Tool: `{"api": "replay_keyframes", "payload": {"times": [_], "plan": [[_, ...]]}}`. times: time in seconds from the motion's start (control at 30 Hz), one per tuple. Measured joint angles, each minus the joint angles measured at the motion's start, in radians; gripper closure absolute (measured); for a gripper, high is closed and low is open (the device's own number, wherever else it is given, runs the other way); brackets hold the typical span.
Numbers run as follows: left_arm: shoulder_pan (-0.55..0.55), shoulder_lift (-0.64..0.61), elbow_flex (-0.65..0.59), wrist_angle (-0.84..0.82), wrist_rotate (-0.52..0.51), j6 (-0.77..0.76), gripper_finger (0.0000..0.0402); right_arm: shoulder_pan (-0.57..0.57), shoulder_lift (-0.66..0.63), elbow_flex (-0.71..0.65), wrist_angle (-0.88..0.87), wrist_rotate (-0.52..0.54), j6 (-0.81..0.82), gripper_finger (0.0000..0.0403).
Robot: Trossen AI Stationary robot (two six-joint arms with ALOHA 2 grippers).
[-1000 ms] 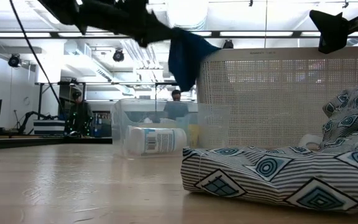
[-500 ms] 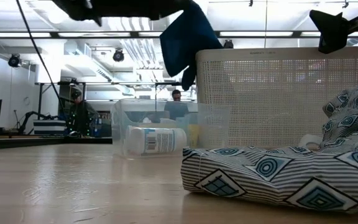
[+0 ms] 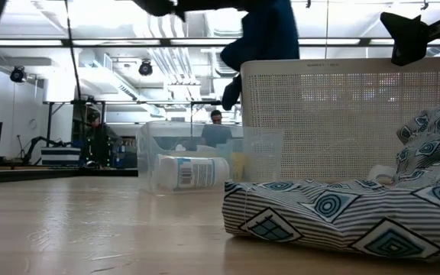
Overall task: Pick & Place Medicine items
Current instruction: Put the blue patient gown into the white bin
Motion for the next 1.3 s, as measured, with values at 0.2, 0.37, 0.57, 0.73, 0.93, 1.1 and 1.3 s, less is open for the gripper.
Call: {"api": "replay_keyframes", "payload": {"times": [0.2,0.37,0.57,0.73,0.93,1.1,1.3], "plan": [[0.022,0.144,0.270,-0.187,0.092,-0.095,0.0398,0.000,0.000,0.000,0.000,0.000,0.000,0.0023],[0.023,0.241,0.416,-0.276,0.109,-0.138,0.0398,0.000,0.000,0.000,0.000,0.000,0.000,0.0023],[0.033,0.315,0.468,-0.306,0.139,-0.206,0.0398,0.000,0.000,0.000,0.000,0.000,0.000,0.0023],[0.050,0.337,0.438,-0.308,0.149,-0.243,0.0398,0.000,0.000,0.000,0.000,0.000,0.000,0.0023],[0.065,0.339,0.378,-0.325,0.148,-0.274,0.0398,0.000,0.000,0.000,0.000,0.000,0.000,0.0023],[0.082,0.340,0.332,-0.324,0.146,-0.324,0.0398,0.000,0.000,0.000,0.000,0.000,0.000,0.0023],[0.086,0.343,0.290,-0.328,0.145,-0.339,0.0381,0.000,0.000,0.000,0.000,0.000,0.000,0.0023]]}}
